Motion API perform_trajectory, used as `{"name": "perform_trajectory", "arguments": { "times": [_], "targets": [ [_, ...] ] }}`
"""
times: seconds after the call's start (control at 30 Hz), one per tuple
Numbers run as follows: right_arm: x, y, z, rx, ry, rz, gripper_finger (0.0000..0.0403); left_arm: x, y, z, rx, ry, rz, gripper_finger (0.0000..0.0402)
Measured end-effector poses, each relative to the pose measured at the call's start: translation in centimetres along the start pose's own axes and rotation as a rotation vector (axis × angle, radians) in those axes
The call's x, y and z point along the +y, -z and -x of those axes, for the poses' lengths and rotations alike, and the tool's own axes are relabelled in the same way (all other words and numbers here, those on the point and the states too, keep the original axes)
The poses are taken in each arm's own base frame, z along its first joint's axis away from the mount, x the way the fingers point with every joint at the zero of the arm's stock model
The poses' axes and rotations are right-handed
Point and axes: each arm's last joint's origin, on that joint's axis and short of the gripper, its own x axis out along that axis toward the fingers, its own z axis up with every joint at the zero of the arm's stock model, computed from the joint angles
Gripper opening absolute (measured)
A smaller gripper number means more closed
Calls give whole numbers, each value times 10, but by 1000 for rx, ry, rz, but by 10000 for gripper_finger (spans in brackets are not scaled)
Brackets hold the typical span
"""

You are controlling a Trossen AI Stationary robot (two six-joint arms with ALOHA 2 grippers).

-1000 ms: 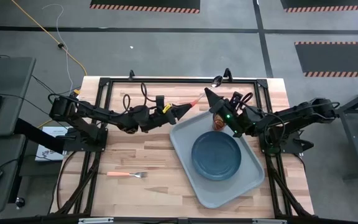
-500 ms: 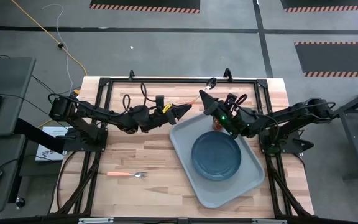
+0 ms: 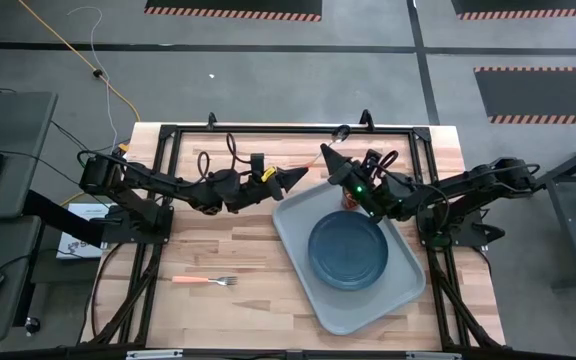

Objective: Pick and place plate/cup/fork/spoon on tray
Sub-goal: Put the orange spoon on the gray serving tray to the left of the blue plate

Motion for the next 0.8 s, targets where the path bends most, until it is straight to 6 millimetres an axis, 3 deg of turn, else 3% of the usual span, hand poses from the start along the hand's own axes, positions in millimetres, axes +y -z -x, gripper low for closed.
{"name": "perform_trajectory", "arguments": {
  "times": [0.33,0.6,0.8],
  "targets": [
    [1,-2,1,17,-10,61,22,1,-8,2,-1,4,-45,4],
    [5,-25,14,67,54,178,114,11,-36,23,-61,-57,-70,2],
    [7,-51,30,122,76,265,177,20,-39,47,65,-173,-101,1]
  ]
}}
